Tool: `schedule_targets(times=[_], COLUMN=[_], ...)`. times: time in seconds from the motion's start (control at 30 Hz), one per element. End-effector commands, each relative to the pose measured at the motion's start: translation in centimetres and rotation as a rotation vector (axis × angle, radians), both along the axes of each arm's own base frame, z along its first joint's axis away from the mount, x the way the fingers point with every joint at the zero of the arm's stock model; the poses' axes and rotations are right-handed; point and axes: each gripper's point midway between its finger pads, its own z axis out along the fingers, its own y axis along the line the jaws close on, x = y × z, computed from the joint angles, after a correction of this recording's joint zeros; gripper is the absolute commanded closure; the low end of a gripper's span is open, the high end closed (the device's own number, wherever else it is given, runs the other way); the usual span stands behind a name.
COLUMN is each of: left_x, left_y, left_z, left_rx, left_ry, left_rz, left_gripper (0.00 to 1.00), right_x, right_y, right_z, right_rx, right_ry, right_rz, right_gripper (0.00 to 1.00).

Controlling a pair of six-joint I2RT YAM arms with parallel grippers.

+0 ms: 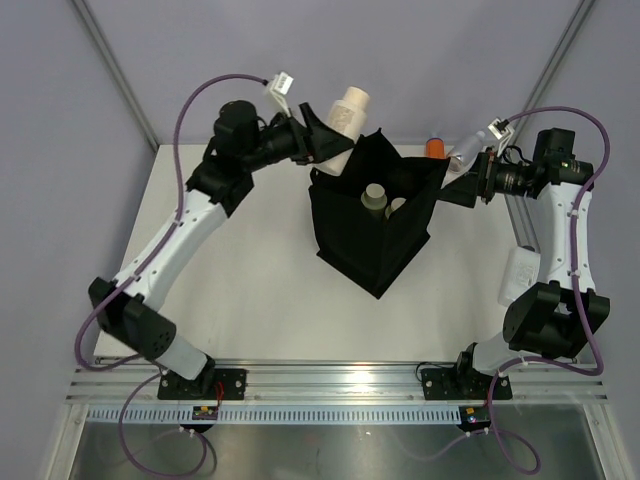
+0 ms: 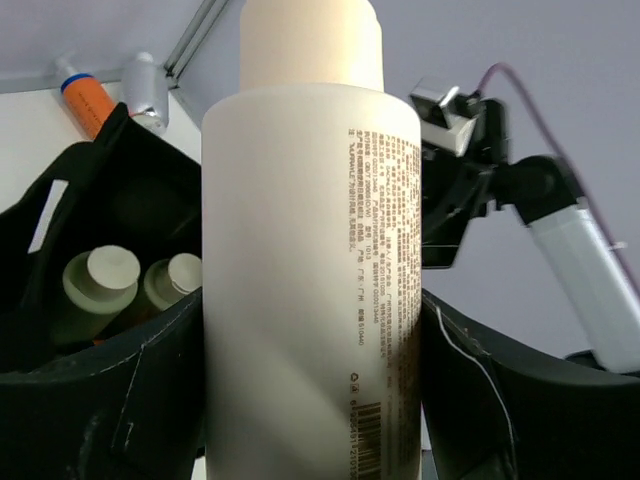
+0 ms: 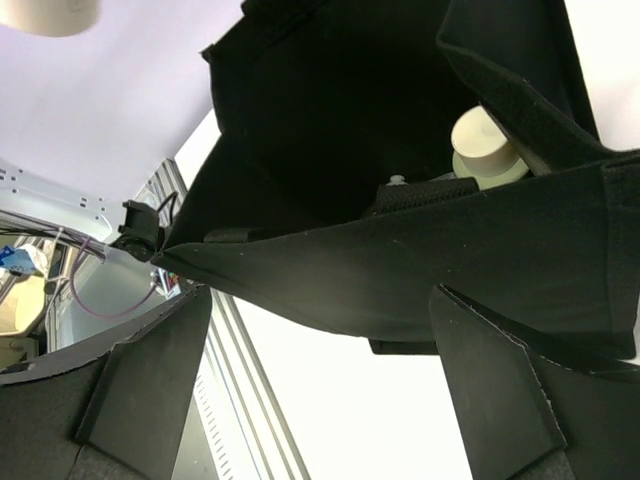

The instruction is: Place the personal care products into the canvas bag

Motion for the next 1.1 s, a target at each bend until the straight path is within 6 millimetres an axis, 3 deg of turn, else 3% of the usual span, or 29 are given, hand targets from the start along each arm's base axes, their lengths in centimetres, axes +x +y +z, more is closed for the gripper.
schedule_targets(times=[0.0,0.07,0.1,0.17,0.23,0.37,0.4,0.47,0.53,0.7,0.83,0.93,0.97,1.07], left_x=[2.7,4.0,4.8,5.6,6.0,6.2,6.1,6.1,6.0,5.3,4.5,3.9,3.4,2.8], left_y=[-2.8,-4.1,-5.5,-6.3,-7.6,-8.6,-8.8,-8.9,-8.8,-8.3,-7.6,-6.7,-6.0,-4.3], left_z=[2.3,1.2,-0.4,-0.9,-2.8,-6.0,-6.4,-7.3,-7.0,-6.4,-6.1,-5.7,-4.6,-3.7], left_rx=[0.062,0.094,0.126,0.149,0.19,0.248,0.254,0.27,0.272,0.275,0.288,0.304,0.303,0.343], left_ry=[-0.195,-0.191,-0.186,-0.198,-0.19,-0.166,-0.159,-0.153,-0.16,-0.19,-0.217,-0.241,-0.269,-0.325], left_rz=[0.044,0.054,0.043,0.059,0.052,0.052,0.054,0.052,0.061,0.057,0.051,0.065,0.077,0.118], left_gripper=[1.0,1.0,1.0,1.0,0.96,0.74,0.56,0.46,0.24,0.02,0.01,0.01,0.01,0.01], right_x=[-0.2,-0.4,-0.4,-0.6,-0.6,-0.1,0.2,0.8,1.3,2.7,3.3,3.7,3.8,2.6], right_y=[-0.2,-0.3,-0.3,-0.4,-0.8,-2.0,-2.3,-3.0,-3.4,-5.7,-8.1,-11.1,-12.6,-16.2], right_z=[0.3,0.3,0.1,0.1,0.0,0.0,0.0,-0.5,-1.0,-3.4,-5.3,-6.5,-7.1,-9.1], right_rx=[-0.033,-0.047,-0.053,-0.068,-0.079,-0.08,-0.079,-0.081,-0.087,-0.216,-0.336,-0.434,-0.493,-0.619], right_ry=[-0.038,-0.055,-0.055,-0.076,-0.084,-0.086,-0.088,-0.061,-0.033,0.018,0.087,0.15,0.175,0.305], right_rz=[-0.002,-0.003,-0.006,-0.006,-0.018,-0.061,-0.069,-0.095,-0.121,-0.247,-0.361,-0.489,-0.553,-0.715], right_gripper=[0.02,0.02,0.02,0.02,0.02,0.02,0.02,0.02,0.02,0.02,0.01,0.01,0.0,0.0])
